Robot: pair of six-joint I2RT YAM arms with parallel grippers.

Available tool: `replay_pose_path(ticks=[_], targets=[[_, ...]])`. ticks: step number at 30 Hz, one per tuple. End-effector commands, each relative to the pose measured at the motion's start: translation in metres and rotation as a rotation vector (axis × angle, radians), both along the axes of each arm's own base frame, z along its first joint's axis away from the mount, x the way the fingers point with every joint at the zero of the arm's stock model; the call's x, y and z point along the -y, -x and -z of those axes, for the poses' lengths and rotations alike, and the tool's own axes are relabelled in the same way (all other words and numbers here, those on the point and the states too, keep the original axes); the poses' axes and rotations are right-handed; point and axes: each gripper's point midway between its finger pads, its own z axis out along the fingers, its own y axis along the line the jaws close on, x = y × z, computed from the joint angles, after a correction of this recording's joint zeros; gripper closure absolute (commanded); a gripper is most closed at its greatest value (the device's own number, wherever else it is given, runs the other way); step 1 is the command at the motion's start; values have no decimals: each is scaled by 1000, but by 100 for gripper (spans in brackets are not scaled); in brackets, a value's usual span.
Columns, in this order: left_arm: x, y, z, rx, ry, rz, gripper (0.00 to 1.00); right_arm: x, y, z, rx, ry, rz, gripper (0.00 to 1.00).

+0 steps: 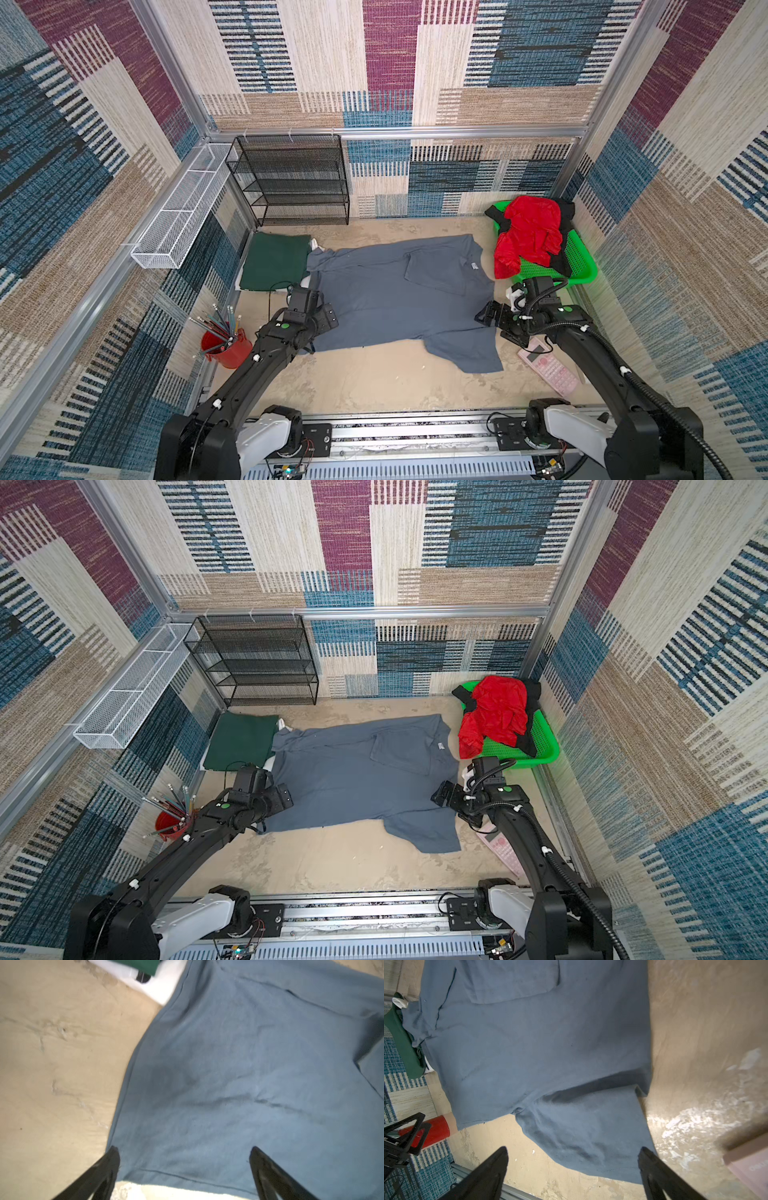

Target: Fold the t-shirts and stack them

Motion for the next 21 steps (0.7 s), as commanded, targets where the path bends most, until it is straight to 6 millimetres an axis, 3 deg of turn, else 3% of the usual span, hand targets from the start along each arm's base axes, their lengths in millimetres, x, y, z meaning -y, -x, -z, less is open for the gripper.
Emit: replay_pose_path(ticks=[1, 5, 13, 17, 21], targets=[[10, 5, 4, 25, 84, 2, 1, 2, 9, 8, -19, 8, 5, 2], [5, 13, 15, -21, 63, -15, 2, 4, 24, 33, -94, 22, 10, 1], [-4, 19, 35, -41, 60, -91, 2, 15, 25, 35, -105, 60, 95, 2], [-5, 23, 45, -69, 65, -109, 1, 8, 25, 32, -103, 71, 105, 1], [-10, 26, 53, -101, 42, -128, 1, -6, 37, 48, -156, 51, 86, 1]])
